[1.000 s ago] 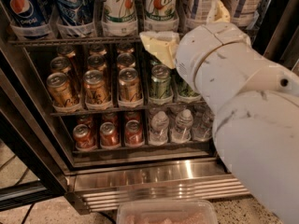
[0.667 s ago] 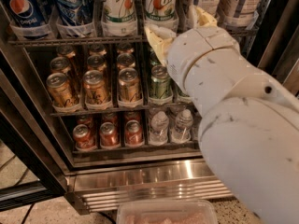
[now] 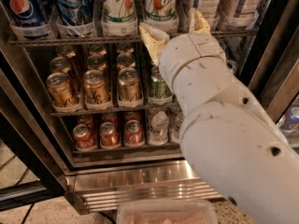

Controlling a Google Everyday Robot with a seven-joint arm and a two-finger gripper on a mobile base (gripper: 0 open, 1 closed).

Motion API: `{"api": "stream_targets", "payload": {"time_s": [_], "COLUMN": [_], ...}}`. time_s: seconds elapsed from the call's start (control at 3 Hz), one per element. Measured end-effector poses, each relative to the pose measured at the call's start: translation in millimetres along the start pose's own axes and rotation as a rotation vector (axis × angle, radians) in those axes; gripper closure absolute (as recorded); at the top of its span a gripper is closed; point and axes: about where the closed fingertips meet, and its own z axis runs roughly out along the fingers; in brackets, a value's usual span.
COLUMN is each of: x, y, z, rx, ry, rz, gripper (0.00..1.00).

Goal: Pick 7up can from top shelf of fridge

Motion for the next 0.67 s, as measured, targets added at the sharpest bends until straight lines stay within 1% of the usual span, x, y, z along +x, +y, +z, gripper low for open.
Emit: {"api": "stream_targets", "payload": {"time_s": [0.33, 0.67], "x": [1, 2], "y": [1, -3], "z": [14, 25], "rx": [0.027, 0.052], "ry": [-0.03, -0.044], "rz": [0.005, -0.009], "gripper": [0.38, 0.33]}}
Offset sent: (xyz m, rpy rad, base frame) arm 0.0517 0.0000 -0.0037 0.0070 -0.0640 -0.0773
